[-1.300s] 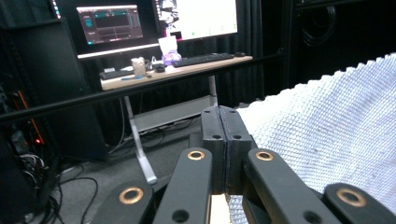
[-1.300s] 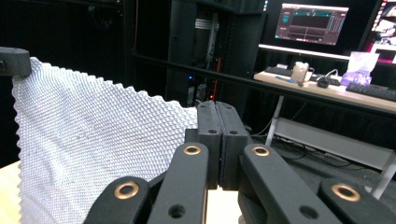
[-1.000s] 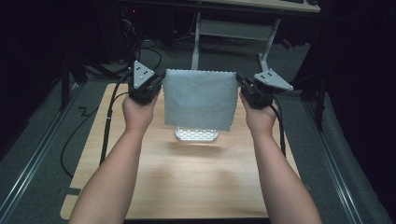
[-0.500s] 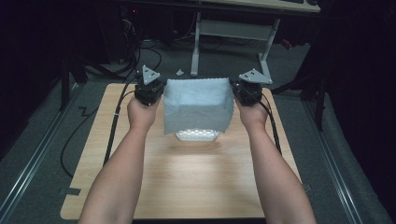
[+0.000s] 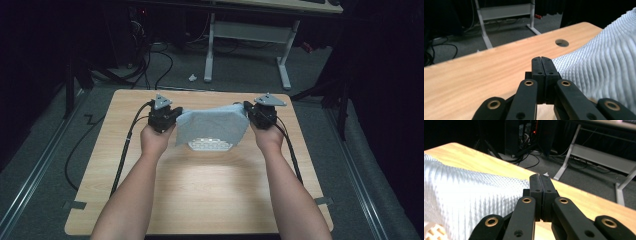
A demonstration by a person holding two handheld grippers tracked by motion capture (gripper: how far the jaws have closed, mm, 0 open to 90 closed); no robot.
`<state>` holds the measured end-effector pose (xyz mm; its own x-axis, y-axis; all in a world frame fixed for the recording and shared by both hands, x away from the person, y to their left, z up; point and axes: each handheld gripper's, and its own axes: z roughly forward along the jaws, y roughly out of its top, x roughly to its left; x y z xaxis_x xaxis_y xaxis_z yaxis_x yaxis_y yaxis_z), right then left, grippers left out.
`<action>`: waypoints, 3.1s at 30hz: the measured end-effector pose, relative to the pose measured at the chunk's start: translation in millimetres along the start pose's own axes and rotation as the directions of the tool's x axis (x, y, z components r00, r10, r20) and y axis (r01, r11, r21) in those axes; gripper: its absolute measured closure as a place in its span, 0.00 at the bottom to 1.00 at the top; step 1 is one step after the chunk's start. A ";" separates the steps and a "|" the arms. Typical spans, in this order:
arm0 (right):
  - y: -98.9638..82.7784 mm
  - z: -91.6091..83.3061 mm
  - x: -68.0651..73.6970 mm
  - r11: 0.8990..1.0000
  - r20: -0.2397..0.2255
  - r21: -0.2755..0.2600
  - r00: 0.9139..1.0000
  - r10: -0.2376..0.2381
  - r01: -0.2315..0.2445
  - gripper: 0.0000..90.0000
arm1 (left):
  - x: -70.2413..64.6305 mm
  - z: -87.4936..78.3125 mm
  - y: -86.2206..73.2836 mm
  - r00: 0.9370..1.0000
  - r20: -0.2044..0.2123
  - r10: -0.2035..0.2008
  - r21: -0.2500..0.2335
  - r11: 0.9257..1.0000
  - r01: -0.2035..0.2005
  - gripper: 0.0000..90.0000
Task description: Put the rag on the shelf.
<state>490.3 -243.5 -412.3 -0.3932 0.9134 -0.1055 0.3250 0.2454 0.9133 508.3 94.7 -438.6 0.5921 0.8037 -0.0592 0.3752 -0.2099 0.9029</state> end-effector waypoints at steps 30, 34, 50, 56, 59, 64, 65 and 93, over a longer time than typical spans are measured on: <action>-51.0 12.8 6.8 0.994 -0.048 0.078 0.996 0.074 -0.070 1.00 | -7.3 3.1 -44.3 0.998 0.058 -0.023 0.077 0.997 0.019 0.95; -50.5 12.4 6.1 0.994 -0.047 0.078 0.996 0.080 -0.076 0.98 | -7.4 3.2 -44.3 0.998 0.052 -0.025 0.080 0.997 0.021 0.90; -45.4 7.2 0.5 0.995 -0.035 0.060 0.996 0.080 -0.078 0.88 | 4.6 -11.6 -36.5 0.998 -0.026 -0.051 0.032 0.998 0.052 0.73; -41.6 0.8 -6.6 0.996 -0.014 0.047 0.997 0.079 -0.078 0.84 | 14.0 -23.1 -32.3 0.997 -0.067 -0.045 0.025 0.999 0.047 0.69; -40.1 -3.7 -11.3 0.996 0.000 0.048 0.997 0.076 -0.076 0.81 | 18.4 -28.7 -31.5 0.996 -0.084 -0.041 0.024 0.999 0.043 0.68; -39.4 -10.3 -17.2 0.996 0.013 0.041 0.997 0.075 -0.075 0.80 | 22.3 -36.7 -32.7 0.995 -0.096 -0.040 0.022 0.999 0.043 0.67; -40.1 -12.0 -18.1 0.996 0.011 0.033 0.997 0.077 -0.077 0.79 | 21.9 -37.9 -33.3 0.995 -0.097 -0.036 0.024 0.999 0.039 0.66; -76.4 -93.4 10.1 1.000 -0.044 0.014 0.999 0.027 -0.026 0.64 | -13.8 -105.6 -102.9 1.000 -0.006 0.007 0.065 0.998 -0.006 0.57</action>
<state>381.2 -283.4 -446.4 -0.4216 0.9046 -0.0636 0.3475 0.2259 0.9100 386.3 164.0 -485.7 0.5903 0.8056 -0.0504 0.4170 -0.2508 0.8736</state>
